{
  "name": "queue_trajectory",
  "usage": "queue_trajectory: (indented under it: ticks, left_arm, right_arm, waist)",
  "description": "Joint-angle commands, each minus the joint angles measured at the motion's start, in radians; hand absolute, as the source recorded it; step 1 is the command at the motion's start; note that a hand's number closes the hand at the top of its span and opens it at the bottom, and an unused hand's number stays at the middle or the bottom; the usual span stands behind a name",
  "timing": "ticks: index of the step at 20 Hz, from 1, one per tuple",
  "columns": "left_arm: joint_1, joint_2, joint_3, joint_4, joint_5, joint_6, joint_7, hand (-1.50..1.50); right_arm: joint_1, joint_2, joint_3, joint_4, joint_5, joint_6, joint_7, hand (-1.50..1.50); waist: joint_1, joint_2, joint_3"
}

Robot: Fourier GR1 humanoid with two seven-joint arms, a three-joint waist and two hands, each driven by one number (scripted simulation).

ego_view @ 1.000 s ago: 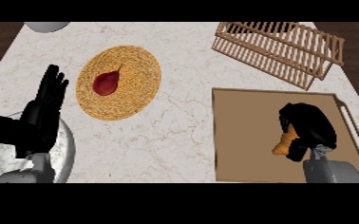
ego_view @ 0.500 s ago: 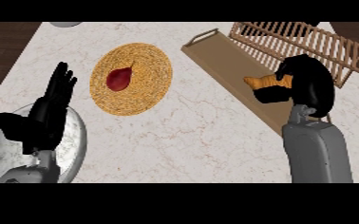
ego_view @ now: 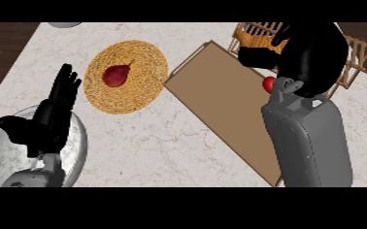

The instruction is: Pick the croissant from the tray and place it in the tiered shelf

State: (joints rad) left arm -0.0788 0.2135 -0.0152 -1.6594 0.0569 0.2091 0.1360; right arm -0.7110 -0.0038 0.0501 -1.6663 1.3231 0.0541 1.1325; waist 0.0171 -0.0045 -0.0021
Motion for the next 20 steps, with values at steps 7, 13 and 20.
queue_trajectory:
  ticks: [7,13,20]
  left_arm:
    - [0.022,0.006,0.03,-0.006,0.005,-0.02,-0.007,0.0]
    - [-0.051,-0.01,0.042,0.073,-0.006,-0.02,-0.024,0.0]
    - [-0.018,-0.037,-0.006,-0.034,-0.054,0.006,0.046,0.0]
  right_arm:
    - [-0.126,-0.028,-0.175,0.127,0.041,-0.055,0.047,1.5]
    - [-0.082,-0.049,-0.248,0.19,0.024,-0.17,-0.057,1.5]
    - [-0.161,-0.117,-0.33,0.511,0.023,-0.416,-0.167,1.5]
  waist:
    - [-0.008,0.006,0.002]
    - [-0.016,0.006,0.002]
    - [-0.003,0.008,0.002]
